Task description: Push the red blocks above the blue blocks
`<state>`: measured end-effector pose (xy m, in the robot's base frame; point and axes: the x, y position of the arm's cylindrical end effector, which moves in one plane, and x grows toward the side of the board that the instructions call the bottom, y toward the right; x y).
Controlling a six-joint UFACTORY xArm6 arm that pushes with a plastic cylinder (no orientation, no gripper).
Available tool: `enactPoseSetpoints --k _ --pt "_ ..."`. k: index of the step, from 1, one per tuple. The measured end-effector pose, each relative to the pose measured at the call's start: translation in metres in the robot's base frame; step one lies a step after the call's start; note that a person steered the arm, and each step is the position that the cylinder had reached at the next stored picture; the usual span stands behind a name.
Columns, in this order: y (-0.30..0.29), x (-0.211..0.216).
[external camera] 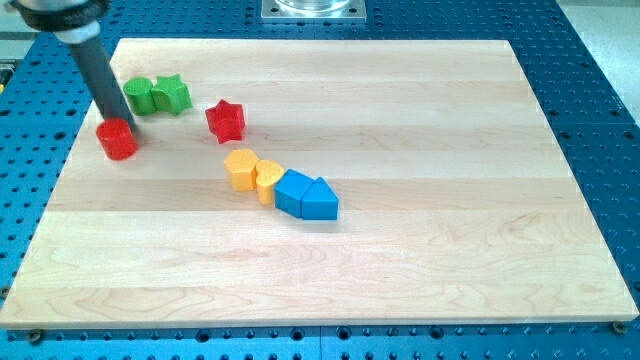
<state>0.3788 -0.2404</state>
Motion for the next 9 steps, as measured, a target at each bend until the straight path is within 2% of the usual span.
enactPoseSetpoints --k 1,2,3,4,5,6,8,9 --pt "-0.059 0.023" --pt "-0.018 0.056" --pt "0.054 0.025" --pt "0.007 0.029" --pt "0.019 -0.007" --pt "0.065 -0.015" --pt "0.212 -0.015" --pt "0.162 -0.006"
